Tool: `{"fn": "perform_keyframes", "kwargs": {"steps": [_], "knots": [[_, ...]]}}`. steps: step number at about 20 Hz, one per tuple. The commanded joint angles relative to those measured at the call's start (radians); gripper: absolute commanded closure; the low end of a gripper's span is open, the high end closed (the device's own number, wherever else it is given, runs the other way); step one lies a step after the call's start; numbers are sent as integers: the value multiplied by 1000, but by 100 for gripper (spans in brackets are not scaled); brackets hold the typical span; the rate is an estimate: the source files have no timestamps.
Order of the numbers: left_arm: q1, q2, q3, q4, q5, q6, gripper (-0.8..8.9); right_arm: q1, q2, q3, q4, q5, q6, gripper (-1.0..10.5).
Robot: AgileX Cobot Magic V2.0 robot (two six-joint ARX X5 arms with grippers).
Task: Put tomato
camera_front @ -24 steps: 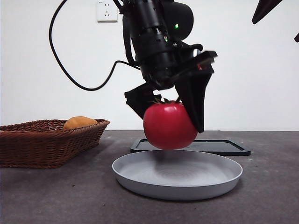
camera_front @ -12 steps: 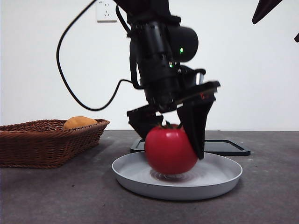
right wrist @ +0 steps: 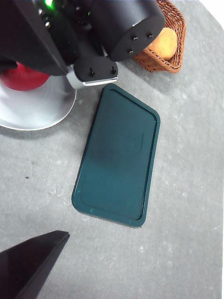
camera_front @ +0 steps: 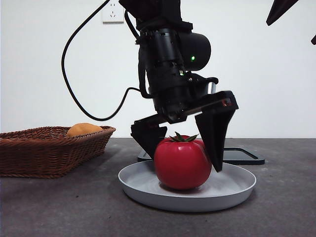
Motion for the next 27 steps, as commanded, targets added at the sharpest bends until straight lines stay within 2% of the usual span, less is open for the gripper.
{"fn": "perform_keyframes", "kwargs": {"steps": [1, 8, 10, 15, 17, 20, 22, 25, 27], "knots": [[12, 23, 100, -48, -3, 25, 82, 4, 6, 14, 10, 0, -6, 277], [75, 21, 447, -381, -3, 61, 84, 4, 6, 14, 10, 0, -6, 277], [85, 10, 495, -445, -5, 64, 84, 4, 6, 14, 10, 0, -6, 277], [131, -139, 490, -451, -108, 68, 85, 4, 6, 14, 10, 0, -6, 277], [162, -233, 480, -451, -114, 77, 85, 4, 6, 14, 10, 0, -6, 277], [218, -396, 449, -450, -117, 137, 85, 4, 6, 14, 10, 0, -6, 277], [268, -484, 428, -436, -117, 136, 85, 4, 6, 14, 10, 0, -6, 277], [331, -615, 329, -340, -116, 129, 85, 4, 6, 14, 10, 0, -6, 277], [349, -726, 164, -224, -116, 123, 85, 4, 6, 14, 10, 0, -6, 277]]}}
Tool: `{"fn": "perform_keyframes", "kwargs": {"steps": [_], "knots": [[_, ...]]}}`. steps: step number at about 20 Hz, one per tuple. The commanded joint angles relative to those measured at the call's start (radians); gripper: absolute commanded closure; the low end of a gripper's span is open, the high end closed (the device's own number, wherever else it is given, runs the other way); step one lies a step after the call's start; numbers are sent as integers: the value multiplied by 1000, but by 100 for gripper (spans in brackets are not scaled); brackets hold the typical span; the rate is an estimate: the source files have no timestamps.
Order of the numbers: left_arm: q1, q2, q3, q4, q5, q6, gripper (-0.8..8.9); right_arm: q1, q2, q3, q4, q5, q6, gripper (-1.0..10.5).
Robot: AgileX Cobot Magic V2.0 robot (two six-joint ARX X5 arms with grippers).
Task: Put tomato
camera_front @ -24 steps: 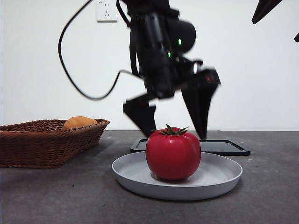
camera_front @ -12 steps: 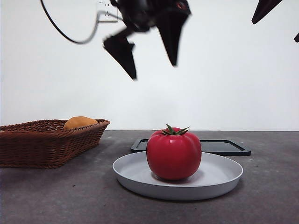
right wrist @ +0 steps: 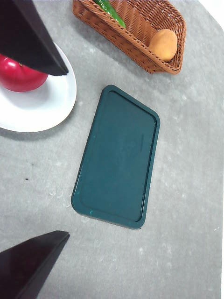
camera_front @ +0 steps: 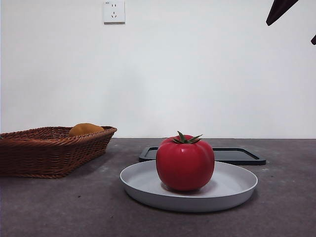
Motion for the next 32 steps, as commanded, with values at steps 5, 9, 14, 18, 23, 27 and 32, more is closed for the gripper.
{"fn": "perform_keyframes", "kwargs": {"steps": [5, 9, 14, 18, 23, 27, 32], "knots": [[17, -372, -653, 535, 1, -11, 85, 4, 6, 14, 10, 0, -6, 277], [17, -578, -1024, 848, -32, -109, 85, 4, 6, 14, 10, 0, -6, 277], [17, -623, -1138, 912, -65, -116, 85, 4, 6, 14, 9, 0, -6, 277], [17, -624, -1137, 913, -65, -116, 85, 5, 7, 14, 10, -45, -1, 277], [17, -624, -1137, 913, -65, -116, 85, 127, 43, 22, 9, -108, 40, 312], [17, -624, -1137, 914, -65, -116, 85, 300, 178, 62, -23, -53, 53, 310], [17, -624, -1137, 914, -65, -116, 85, 454, 412, 150, -78, 54, 50, 302]]}}
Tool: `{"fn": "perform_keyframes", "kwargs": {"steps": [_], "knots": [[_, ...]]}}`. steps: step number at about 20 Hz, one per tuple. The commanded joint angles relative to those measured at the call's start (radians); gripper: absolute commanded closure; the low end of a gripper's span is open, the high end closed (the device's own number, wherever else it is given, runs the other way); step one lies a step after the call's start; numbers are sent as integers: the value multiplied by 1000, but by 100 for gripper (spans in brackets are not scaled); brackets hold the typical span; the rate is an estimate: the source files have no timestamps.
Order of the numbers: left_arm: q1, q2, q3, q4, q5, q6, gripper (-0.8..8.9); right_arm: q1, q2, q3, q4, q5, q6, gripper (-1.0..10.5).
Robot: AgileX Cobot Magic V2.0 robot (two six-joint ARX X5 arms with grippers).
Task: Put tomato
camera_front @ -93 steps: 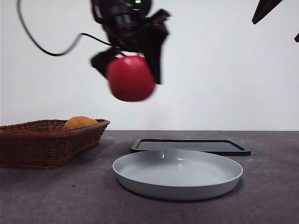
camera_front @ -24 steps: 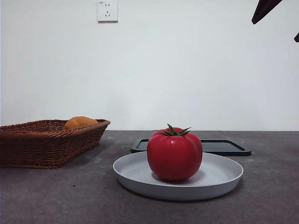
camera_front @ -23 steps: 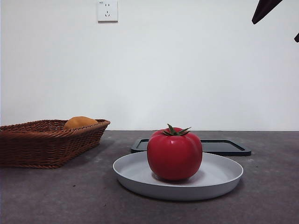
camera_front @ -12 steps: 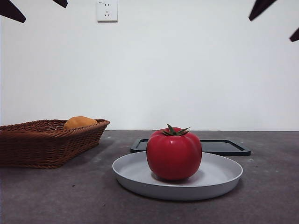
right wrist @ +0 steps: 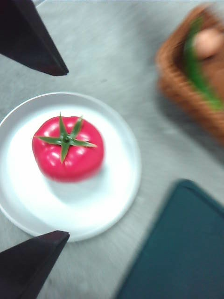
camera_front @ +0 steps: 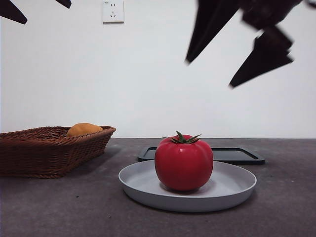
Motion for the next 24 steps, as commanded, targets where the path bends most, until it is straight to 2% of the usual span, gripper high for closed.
{"fn": "perform_keyframes", "kwargs": {"steps": [1, 5, 7, 12, 19, 20, 24], "knots": [[-4, 5, 13, 15, -2, -3, 85, 62, 112, 59, -13, 53, 8, 302], [-4, 5, 13, 15, -2, -3, 85, 138, 278, 134, -20, 131, -19, 302], [-4, 5, 13, 15, -2, -3, 85, 163, 339, 155, -19, 133, -22, 302], [-4, 5, 13, 15, -2, -3, 85, 200, 428, 159, -25, 217, -48, 302], [-4, 5, 13, 15, -2, -3, 85, 200, 481, 159, -58, 232, -41, 305], [-4, 5, 13, 15, -2, -3, 85, 200, 481, 159, -70, 235, -32, 322], [-5, 5, 13, 15, -2, -3, 85, 200, 481, 159, -71, 235, -14, 565]]}}
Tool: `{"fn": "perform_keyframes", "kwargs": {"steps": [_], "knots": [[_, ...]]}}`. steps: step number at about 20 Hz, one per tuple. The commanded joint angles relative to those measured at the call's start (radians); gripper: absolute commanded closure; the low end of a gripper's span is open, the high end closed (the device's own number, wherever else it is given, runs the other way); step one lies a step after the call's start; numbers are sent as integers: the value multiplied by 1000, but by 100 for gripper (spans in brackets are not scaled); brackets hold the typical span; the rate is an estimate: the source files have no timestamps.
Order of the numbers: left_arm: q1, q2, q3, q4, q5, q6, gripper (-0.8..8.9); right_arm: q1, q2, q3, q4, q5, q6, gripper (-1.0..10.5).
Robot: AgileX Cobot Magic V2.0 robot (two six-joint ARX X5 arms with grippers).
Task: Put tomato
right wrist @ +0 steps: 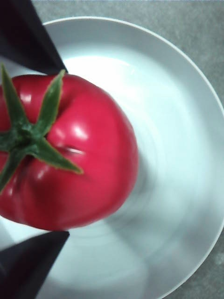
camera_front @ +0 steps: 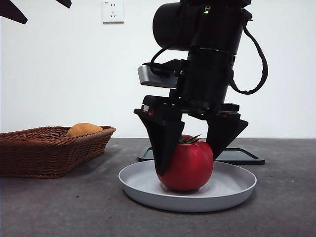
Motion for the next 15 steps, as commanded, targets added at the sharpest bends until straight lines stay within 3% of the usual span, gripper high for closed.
{"fn": "perform_keyframes", "kwargs": {"steps": [1, 3, 9, 15], "knots": [[-5, 5, 13, 14, -2, -3, 85, 11, 24, 19, 6, 2, 27, 633], [-4, 5, 13, 14, -2, -3, 85, 9, 24, 19, 13, 3, 39, 687], [-4, 5, 13, 14, -2, -3, 85, -12, 23, 59, -29, 8, 37, 686], [-4, 5, 13, 14, -2, -3, 85, -138, 89, 314, -140, 12, -34, 685]]}}
